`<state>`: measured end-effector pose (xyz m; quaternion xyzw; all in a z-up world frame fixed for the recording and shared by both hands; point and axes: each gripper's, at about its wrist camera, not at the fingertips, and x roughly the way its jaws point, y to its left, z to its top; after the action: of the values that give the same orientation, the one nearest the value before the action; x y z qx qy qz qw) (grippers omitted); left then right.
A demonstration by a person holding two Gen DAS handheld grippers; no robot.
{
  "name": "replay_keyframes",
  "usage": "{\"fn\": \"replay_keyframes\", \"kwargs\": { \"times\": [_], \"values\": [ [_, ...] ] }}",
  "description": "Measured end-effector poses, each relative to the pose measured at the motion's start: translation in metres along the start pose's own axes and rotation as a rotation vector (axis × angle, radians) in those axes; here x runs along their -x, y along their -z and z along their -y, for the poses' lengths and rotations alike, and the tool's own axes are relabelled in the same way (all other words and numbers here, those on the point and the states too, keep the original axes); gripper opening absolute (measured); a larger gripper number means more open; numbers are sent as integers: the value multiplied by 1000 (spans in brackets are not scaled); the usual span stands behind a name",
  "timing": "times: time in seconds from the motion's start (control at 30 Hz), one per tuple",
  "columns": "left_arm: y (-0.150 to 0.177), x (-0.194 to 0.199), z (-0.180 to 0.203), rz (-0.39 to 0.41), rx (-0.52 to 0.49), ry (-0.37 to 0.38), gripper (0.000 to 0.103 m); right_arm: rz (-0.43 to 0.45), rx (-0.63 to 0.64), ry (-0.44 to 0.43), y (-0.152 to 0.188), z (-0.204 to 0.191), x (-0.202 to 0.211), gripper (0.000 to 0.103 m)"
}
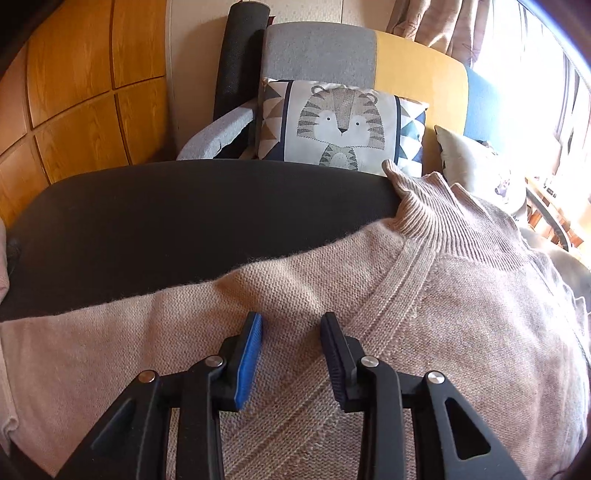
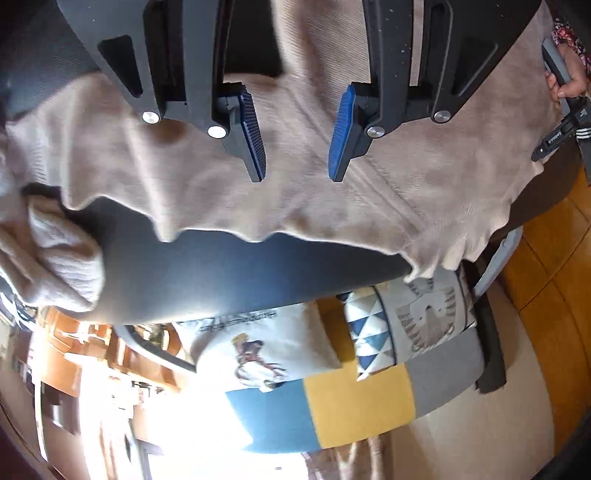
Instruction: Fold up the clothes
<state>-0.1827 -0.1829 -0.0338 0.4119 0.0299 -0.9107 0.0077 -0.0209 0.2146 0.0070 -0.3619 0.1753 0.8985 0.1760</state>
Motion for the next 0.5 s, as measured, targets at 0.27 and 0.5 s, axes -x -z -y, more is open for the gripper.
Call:
{"fn": "replay_keyframes", "kwargs": {
  "times": [0.27,0.5],
  "values": [
    [1,0,3,4,-10,-10,34,15,-224,235,0,164,24,50],
    [5,3,3,7,-24,-27,34,-115,-210,450,-31,242,-31,49]
  ]
}}
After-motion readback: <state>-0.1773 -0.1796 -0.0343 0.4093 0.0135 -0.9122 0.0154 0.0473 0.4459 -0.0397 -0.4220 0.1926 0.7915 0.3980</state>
